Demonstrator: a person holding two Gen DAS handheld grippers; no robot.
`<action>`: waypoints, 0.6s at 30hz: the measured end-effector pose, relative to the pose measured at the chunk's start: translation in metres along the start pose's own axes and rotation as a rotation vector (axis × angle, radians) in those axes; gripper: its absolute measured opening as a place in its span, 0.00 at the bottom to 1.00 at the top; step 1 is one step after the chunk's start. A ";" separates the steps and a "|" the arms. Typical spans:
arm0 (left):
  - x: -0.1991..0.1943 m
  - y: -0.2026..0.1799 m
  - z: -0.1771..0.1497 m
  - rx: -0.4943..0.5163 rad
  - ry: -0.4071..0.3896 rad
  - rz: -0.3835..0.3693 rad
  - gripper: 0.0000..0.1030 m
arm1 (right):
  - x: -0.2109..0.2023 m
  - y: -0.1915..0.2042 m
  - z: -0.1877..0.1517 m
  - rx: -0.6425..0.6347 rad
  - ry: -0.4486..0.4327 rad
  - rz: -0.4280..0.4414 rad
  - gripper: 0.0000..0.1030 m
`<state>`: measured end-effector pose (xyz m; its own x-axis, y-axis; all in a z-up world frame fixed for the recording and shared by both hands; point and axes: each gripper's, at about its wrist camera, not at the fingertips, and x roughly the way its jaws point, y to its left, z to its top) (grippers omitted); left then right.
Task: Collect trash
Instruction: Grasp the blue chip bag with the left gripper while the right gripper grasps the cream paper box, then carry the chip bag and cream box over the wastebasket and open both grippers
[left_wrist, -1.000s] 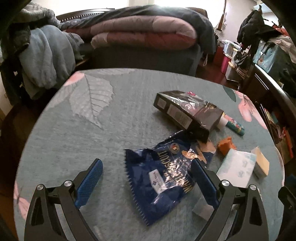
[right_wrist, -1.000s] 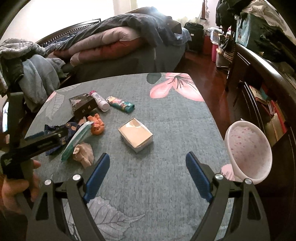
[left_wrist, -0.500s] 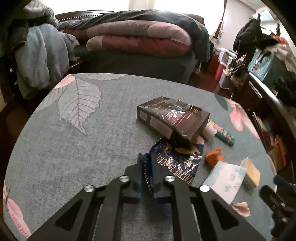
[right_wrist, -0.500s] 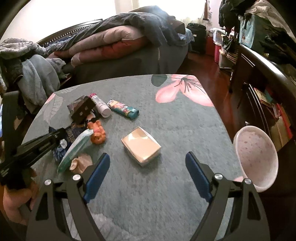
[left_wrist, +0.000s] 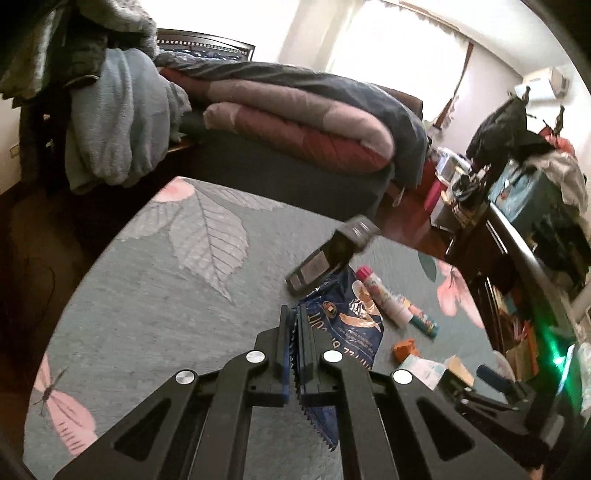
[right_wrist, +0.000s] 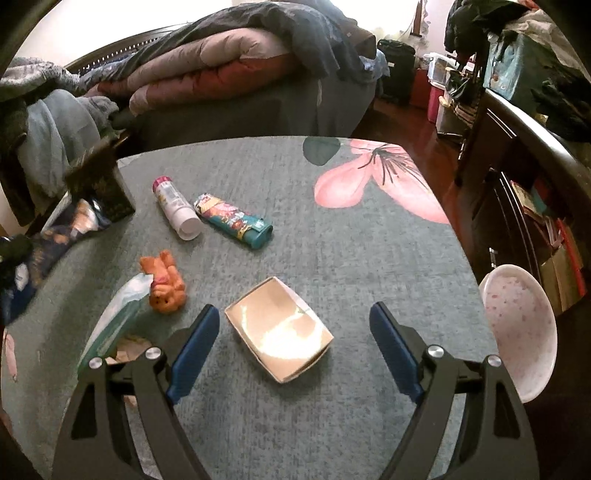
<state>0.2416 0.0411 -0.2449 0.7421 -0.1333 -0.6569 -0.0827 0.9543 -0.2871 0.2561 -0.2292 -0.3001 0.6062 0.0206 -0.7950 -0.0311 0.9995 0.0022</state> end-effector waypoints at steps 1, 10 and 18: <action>-0.003 0.002 0.001 -0.003 -0.004 -0.001 0.03 | 0.002 0.001 0.000 -0.006 0.010 0.004 0.75; -0.024 -0.005 0.005 0.010 -0.042 -0.009 0.03 | -0.003 0.003 -0.006 -0.021 0.021 0.057 0.55; -0.039 -0.029 0.004 0.056 -0.056 -0.040 0.03 | -0.033 -0.015 -0.015 0.017 -0.011 0.076 0.55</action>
<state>0.2179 0.0194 -0.2086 0.7805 -0.1580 -0.6048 -0.0157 0.9623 -0.2716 0.2245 -0.2447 -0.2829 0.6114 0.0962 -0.7854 -0.0634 0.9953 0.0725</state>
